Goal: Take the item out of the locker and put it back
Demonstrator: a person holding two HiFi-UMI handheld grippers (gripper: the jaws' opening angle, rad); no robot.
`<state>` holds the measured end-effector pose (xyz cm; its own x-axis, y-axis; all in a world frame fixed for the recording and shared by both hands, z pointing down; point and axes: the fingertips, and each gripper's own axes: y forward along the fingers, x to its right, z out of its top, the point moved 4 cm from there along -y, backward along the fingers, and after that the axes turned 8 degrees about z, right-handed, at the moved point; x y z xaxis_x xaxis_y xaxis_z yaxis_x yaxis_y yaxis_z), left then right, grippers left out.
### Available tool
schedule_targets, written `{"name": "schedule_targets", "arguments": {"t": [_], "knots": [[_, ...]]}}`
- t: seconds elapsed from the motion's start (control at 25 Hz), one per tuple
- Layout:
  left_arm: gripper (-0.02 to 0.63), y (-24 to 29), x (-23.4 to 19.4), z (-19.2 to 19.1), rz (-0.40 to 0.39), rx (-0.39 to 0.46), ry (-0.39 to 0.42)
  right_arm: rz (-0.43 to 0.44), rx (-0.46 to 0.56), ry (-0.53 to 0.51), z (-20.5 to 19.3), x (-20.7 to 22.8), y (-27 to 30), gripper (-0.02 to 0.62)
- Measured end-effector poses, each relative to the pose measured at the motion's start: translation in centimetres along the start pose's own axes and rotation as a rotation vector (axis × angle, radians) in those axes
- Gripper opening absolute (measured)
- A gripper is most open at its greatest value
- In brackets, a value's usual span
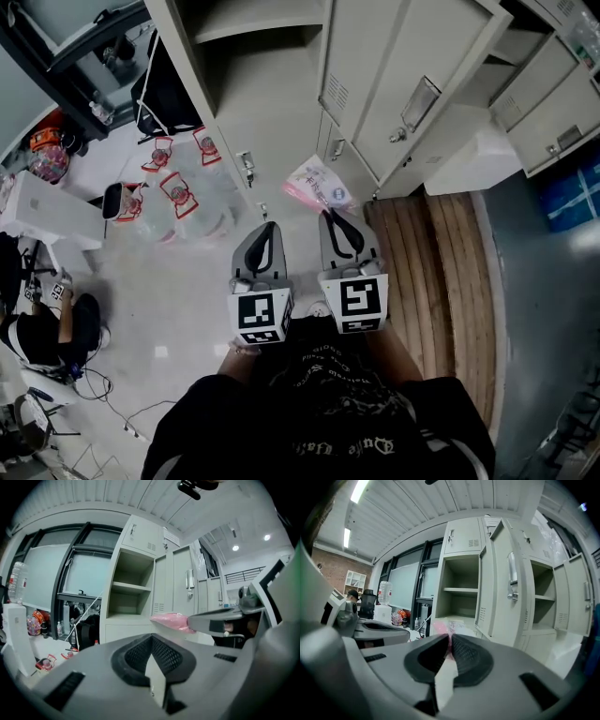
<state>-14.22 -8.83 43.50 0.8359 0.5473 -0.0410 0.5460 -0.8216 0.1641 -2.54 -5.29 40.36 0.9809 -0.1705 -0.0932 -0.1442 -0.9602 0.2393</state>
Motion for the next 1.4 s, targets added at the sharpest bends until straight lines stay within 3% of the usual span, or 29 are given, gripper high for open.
{"name": "schedule_targets", "arguments": {"t": [0.32, 0.88, 1.4], "knots": [[0.007, -0.9, 4.1, -0.2, -0.097, 0.003, 0.016, -0.053, -0.026, 0.008, -1.6, 0.9, -3.9, 0.025], [0.007, -0.7, 10.4, -0.2, -0.228, 0.009, 0.038, -0.217, -0.075, 0.042, -4.4, 5.3, -10.4, 0.025], [0.006, 0.7, 16.9, 0.4, -0.359, 0.020, 0.077, -0.373, -0.050, 0.080, -5.2, 10.9, -14.9, 0.025]]}}
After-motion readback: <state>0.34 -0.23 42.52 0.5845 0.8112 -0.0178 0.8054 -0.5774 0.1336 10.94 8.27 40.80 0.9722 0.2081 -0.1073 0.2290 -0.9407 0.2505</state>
